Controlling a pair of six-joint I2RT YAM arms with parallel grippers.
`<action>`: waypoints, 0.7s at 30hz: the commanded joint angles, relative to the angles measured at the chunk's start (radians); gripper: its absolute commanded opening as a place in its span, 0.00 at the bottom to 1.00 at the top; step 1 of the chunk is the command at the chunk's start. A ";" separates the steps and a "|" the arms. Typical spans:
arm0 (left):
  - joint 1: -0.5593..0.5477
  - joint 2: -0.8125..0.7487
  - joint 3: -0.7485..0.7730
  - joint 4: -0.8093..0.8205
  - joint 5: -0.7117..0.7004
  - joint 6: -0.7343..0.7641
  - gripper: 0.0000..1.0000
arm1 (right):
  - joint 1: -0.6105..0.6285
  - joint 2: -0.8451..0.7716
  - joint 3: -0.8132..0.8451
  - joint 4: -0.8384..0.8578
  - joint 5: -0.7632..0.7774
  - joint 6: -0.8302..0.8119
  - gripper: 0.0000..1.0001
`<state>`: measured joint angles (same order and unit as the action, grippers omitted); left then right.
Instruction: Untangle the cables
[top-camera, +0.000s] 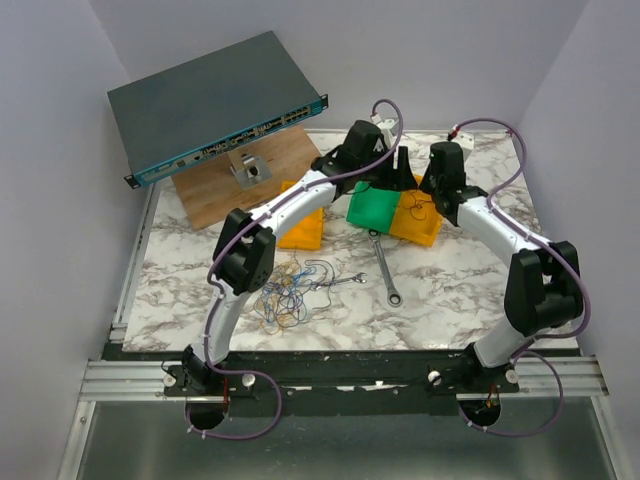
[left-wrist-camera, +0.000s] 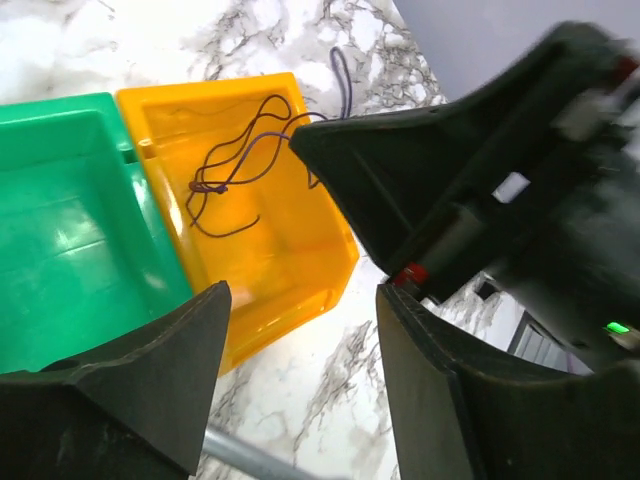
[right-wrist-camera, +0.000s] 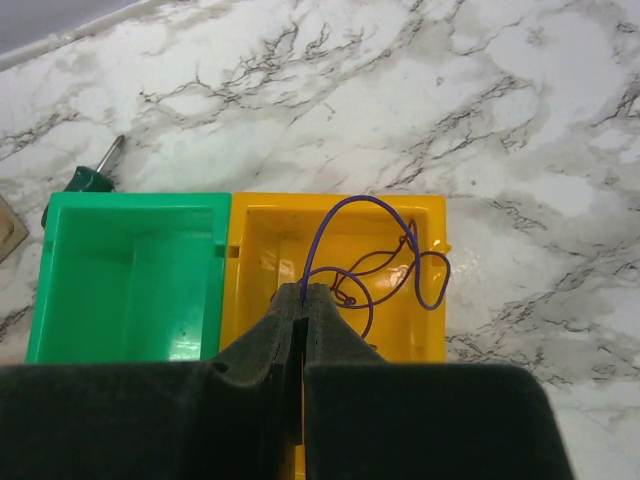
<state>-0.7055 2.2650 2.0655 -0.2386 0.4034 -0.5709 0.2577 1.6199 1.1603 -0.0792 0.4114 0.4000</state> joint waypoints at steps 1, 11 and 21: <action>0.010 -0.179 -0.091 -0.044 -0.033 0.062 0.64 | 0.004 0.045 0.001 0.008 -0.059 0.030 0.01; 0.030 -0.627 -0.670 0.052 -0.144 0.120 0.70 | -0.019 0.222 0.002 -0.064 -0.062 0.111 0.01; 0.050 -1.013 -1.097 0.021 -0.333 0.085 0.92 | -0.007 0.025 -0.010 -0.115 -0.222 0.069 0.50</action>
<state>-0.6685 1.3796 1.0740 -0.2188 0.1890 -0.4583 0.2466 1.7500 1.1522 -0.1608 0.2836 0.4763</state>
